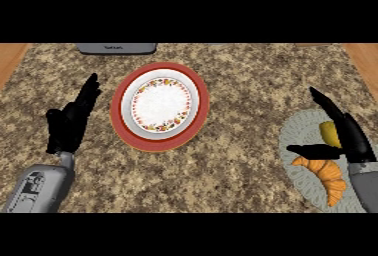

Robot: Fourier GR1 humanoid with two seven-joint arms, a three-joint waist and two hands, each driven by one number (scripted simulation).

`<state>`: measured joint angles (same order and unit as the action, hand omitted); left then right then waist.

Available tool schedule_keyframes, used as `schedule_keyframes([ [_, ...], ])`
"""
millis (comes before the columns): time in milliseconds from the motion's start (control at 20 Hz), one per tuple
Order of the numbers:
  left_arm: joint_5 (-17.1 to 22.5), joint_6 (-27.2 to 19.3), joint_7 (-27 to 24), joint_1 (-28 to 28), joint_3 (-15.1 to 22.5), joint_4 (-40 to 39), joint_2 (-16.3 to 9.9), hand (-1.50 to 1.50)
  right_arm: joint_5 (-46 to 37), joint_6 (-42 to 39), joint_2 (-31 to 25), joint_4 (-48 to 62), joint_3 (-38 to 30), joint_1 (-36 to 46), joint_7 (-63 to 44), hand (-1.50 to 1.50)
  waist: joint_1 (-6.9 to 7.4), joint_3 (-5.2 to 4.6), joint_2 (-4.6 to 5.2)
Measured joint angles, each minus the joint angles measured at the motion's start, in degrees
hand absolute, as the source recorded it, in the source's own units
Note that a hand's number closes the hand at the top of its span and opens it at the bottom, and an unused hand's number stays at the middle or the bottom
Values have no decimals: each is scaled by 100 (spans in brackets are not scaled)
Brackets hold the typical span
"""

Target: Pick the lemon from the placemat and place it in the plate

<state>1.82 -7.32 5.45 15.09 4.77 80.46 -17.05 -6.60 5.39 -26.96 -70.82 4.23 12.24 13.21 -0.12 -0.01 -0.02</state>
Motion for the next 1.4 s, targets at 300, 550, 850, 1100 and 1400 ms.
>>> schedule_keyframes([
  [300, -71, 32, -94, -160, -50, 14, 47, 0, -296, 91, -639, -1056, -325, -405, -299, -150, -42, -3, -16],
  [550, -82, 80, -123, -170, -86, 0, 44, 0, -491, -673, -1604, -1407, -417, -488, -1256, -150, -57, -13, -18],
  [850, -206, 5, -57, -143, 17, 57, 219, 0, -393, -1870, -2284, -1641, -364, -222, -2493, -150, -5, -8, -8],
  [1100, -260, 74, -82, -107, -48, 32, 249, 0, -454, -2508, -2309, -1593, -289, 54, -3146, -150, 23, -6, 0],
  [1400, -312, 212, -95, -55, -169, -18, 332, 0, -892, -2831, -1910, -1016, -262, 382, -3088, -150, 43, -1, 6],
])
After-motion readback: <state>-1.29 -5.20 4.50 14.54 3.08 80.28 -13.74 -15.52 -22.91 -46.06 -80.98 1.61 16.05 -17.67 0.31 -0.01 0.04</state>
